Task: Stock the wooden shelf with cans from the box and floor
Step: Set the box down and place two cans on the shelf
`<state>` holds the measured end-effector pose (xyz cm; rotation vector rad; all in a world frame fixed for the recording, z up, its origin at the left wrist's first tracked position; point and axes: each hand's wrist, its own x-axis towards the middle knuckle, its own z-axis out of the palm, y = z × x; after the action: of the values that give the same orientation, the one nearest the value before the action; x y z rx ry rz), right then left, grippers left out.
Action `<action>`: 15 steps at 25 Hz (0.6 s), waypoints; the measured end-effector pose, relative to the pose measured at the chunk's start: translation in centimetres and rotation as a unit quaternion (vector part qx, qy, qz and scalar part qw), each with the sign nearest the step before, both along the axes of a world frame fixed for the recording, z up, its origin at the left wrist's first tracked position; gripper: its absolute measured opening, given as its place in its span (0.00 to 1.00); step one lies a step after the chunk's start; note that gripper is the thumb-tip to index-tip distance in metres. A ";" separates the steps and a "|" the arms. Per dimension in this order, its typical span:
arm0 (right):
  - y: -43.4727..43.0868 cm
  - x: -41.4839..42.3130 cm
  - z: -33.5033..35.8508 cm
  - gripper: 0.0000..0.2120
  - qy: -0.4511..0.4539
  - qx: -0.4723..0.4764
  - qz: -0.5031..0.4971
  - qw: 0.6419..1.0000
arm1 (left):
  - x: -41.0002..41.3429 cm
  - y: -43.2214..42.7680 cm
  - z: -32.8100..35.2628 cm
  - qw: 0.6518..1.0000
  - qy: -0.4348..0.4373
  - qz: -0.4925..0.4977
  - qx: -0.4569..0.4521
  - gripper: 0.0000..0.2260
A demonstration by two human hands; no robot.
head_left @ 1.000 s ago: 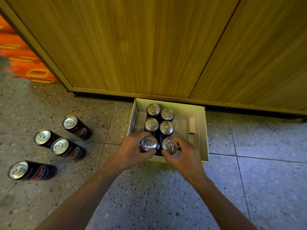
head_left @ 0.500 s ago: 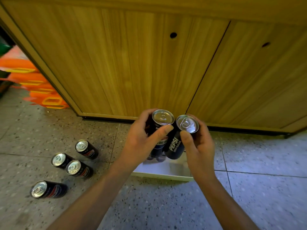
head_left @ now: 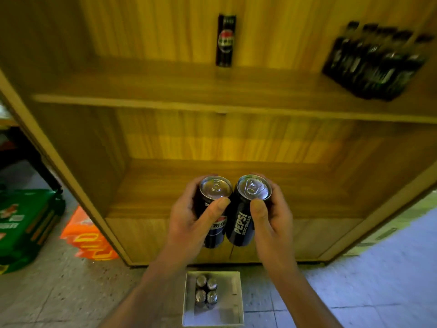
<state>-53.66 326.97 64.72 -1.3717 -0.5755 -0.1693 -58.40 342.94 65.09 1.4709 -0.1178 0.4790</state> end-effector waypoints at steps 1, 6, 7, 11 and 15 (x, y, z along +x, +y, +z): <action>0.1 0.3 4.3 0.20 -0.008 0.001 0.000 1.000 | 0.2 0.3 4.4 1.000 -0.010 -0.011 0.007 0.17; 0.7 2.2 19.0 0.21 -0.013 0.004 -0.017 1.000 | 2.9 1.3 20.4 0.998 -0.047 -0.043 0.026 0.17; 0.7 2.7 20.7 0.21 -0.013 0.004 -0.017 1.000 | 3.7 1.3 22.4 0.997 -0.050 -0.043 0.030 0.16; 1.1 6.5 24.5 0.19 0.001 -0.002 -0.013 1.000 | 8.1 1.5 26.2 0.999 -0.038 -0.026 0.024 0.15; 2.0 12.1 24.2 0.23 0.022 -0.008 -0.015 1.000 | 13.2 1.8 25.9 1.000 -0.017 0.006 0.017 0.15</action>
<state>-41.59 328.98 88.91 -1.3969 -0.5205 -0.1593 -45.24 344.70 90.99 1.4974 -0.1461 0.5140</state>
